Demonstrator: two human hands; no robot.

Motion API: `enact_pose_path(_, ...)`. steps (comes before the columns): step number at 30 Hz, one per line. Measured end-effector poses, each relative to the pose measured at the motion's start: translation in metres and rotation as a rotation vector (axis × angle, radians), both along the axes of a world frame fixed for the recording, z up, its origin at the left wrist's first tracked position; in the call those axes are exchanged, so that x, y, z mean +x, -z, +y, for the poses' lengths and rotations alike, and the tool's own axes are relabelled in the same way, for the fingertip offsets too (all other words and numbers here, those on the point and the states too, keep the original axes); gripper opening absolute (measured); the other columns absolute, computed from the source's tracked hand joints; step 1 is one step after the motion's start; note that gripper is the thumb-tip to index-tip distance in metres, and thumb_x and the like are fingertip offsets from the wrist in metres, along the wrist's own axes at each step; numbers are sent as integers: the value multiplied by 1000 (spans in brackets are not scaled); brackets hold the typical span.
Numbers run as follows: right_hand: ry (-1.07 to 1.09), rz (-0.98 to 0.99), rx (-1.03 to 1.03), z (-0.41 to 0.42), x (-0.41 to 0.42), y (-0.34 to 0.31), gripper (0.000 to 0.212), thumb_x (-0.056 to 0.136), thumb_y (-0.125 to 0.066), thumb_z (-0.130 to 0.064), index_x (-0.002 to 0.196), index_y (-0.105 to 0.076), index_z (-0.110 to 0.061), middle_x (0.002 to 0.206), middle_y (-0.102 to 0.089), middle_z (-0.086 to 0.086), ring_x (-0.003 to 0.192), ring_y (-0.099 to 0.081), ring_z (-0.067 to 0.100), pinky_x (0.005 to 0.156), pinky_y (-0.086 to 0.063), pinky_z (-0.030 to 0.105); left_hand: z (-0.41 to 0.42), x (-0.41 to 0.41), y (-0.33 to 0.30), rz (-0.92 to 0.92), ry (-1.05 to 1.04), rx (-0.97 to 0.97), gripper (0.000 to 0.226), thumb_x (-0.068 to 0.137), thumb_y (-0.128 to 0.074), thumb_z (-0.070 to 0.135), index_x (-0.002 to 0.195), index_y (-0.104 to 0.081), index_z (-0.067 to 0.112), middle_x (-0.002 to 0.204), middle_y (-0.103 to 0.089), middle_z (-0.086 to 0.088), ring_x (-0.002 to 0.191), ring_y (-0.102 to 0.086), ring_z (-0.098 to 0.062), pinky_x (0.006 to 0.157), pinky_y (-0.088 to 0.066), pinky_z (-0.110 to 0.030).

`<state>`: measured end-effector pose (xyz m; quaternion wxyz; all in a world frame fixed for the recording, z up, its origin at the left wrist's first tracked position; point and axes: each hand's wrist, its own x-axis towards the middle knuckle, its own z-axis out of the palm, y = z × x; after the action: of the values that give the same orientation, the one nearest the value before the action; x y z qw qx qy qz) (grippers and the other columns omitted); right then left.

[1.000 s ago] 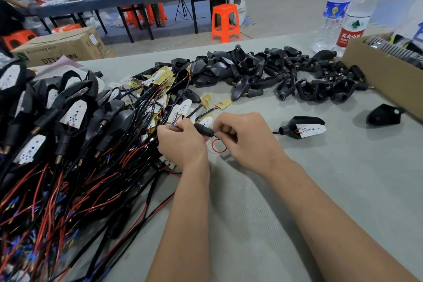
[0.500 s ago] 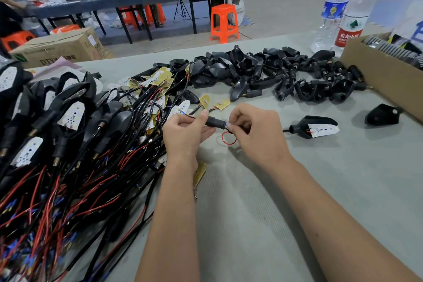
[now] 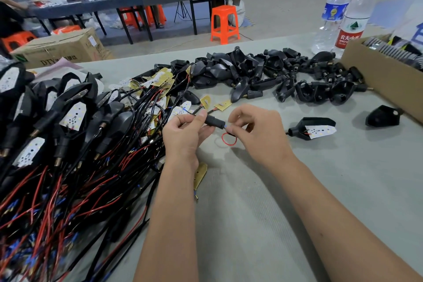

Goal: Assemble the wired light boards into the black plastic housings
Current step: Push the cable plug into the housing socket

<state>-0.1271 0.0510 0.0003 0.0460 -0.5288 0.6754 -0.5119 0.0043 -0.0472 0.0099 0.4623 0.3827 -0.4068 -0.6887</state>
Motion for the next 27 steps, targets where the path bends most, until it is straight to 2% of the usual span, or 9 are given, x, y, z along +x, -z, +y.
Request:
enact_pose_path(2, 41, -122, -33, -1, -1, 0, 9, 85, -83, -16, 84, -74, -18, 70, -73, -10, 68, -65, 1, 60, -39, 11, -1, -1, -1, 48, -18, 35, 22, 89, -77, 5, 86, -55, 5, 75, -73, -8, 64, -74, -25, 59, -60, -23)
enact_pose_path(7, -14, -106, 6, -3, 1, 0, 8, 87, -80, -14, 84, -78, -20, 73, -70, -16, 66, -60, 0, 59, -39, 10, -2, -1, -1, 73, -64, 34, 21, 89, -77, 5, 81, -57, 7, 68, -72, -7, 63, -72, -24, 64, -63, -27)
enact_pose_path(10, -10, -26, 2, -2, 0, 0, 8, 89, -78, -12, 84, -77, -18, 74, -69, -13, 69, -60, 4, 62, -39, 11, -3, -1, -1, 80, -63, 31, 16, 89, -76, 4, 85, -61, 6, 74, -72, -8, 68, -72, -24, 64, -62, -27)
enact_pose_path(13, -1, 137, 24, -3, 0, 0, 6, 90, -74, -11, 85, -75, -14, 76, -68, -9, 74, -60, 11, 69, -48, 28, -2, -3, 0, 76, -39, 13, 13, 90, -74, 2, 93, -62, 5, 80, -76, -9, 70, -74, -22, 63, -61, -25)
enact_pose_path(15, 33, 145, 31, -4, 1, 2, 7, 91, -73, -12, 85, -74, -14, 76, -68, -7, 74, -60, 15, 71, -50, 34, -1, -3, 1, 92, -6, 5, 13, 92, -72, 0, 99, -61, 3, 86, -78, -11, 75, -76, -23, 67, -62, -27)
enact_pose_path(18, 95, 53, 24, -5, 3, 4, 10, 91, -74, -12, 81, -73, -16, 73, -68, -8, 70, -61, 13, 67, -49, 30, 2, -5, 1, 119, 51, 9, 16, 94, -67, -3, 107, -60, 1, 95, -79, -12, 90, -77, -26, 72, -62, -29)
enact_pose_path(21, 96, -14, -9, -6, 2, 5, 9, 90, -76, -14, 81, -75, -17, 72, -68, -10, 69, -60, 10, 62, -44, 19, 2, -7, 2, 146, 73, 30, 17, 96, -65, -3, 113, -62, -3, 96, -79, -11, 90, -77, -25, 71, -61, -27)
enact_pose_path(23, 83, -37, -29, -5, 1, 4, 8, 89, -78, -17, 82, -77, -19, 72, -69, -12, 70, -62, 10, 62, -43, 17, 1, -6, 2, 144, 92, 41, 18, 97, -64, -2, 115, -63, -6, 98, -79, -12, 89, -77, -24, 72, -61, -27)
enact_pose_path(27, 118, 104, -52, -2, 1, 2, 10, 87, -81, -26, 86, -75, -19, 86, -69, -13, 89, -58, 9, 80, -42, 22, -1, -2, 1, 142, 31, 33, 8, 96, -64, -4, 103, -65, -4, 103, -74, -19, 88, -76, -26, 77, -63, -32)
